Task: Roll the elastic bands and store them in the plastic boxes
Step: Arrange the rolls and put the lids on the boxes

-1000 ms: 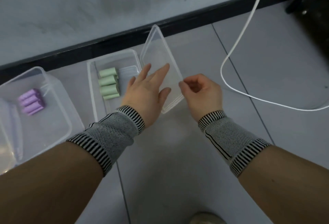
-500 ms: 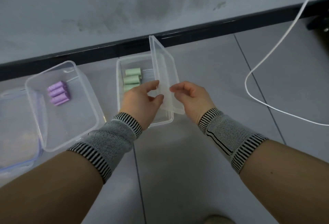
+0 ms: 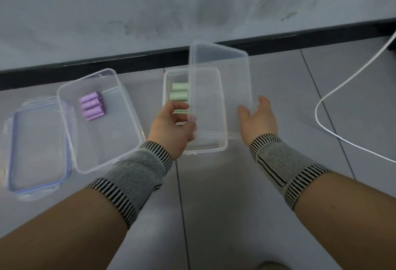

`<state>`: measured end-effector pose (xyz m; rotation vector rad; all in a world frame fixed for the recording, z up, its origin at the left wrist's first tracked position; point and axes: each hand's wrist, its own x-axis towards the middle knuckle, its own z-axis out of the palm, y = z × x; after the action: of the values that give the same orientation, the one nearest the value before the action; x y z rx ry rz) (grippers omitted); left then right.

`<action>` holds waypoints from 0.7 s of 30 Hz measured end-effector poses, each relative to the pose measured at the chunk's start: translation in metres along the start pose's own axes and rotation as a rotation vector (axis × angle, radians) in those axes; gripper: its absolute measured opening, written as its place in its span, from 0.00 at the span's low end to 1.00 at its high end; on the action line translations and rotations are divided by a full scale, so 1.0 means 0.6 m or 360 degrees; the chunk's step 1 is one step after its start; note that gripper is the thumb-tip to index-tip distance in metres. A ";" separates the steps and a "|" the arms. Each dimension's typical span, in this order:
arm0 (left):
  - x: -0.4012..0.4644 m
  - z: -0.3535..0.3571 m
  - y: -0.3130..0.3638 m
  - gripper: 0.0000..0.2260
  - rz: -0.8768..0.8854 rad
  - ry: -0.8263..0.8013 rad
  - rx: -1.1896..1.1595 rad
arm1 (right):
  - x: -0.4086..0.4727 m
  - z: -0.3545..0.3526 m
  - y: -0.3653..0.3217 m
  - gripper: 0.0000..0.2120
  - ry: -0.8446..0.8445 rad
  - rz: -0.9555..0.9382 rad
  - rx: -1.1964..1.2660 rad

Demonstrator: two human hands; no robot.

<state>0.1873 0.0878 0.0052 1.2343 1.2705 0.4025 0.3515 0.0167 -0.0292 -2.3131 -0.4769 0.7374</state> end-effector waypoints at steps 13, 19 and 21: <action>0.013 -0.078 -0.046 0.23 0.0082 0.0044 0.1269 | -0.032 0.044 -0.020 0.20 -0.0117 -0.0351 -0.0235; 0.017 -0.079 -0.052 0.23 0.0088 0.0036 0.1293 | -0.031 0.048 -0.007 0.20 -0.0120 -0.0303 -0.0240; 0.019 -0.079 -0.052 0.23 0.0090 0.0039 0.1287 | -0.032 0.047 -0.003 0.19 -0.0137 -0.0279 -0.0234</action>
<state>0.1383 0.1074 -0.0185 1.9423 1.4763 -0.0862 0.3187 0.0218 -0.0385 -2.3433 -0.7859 0.7395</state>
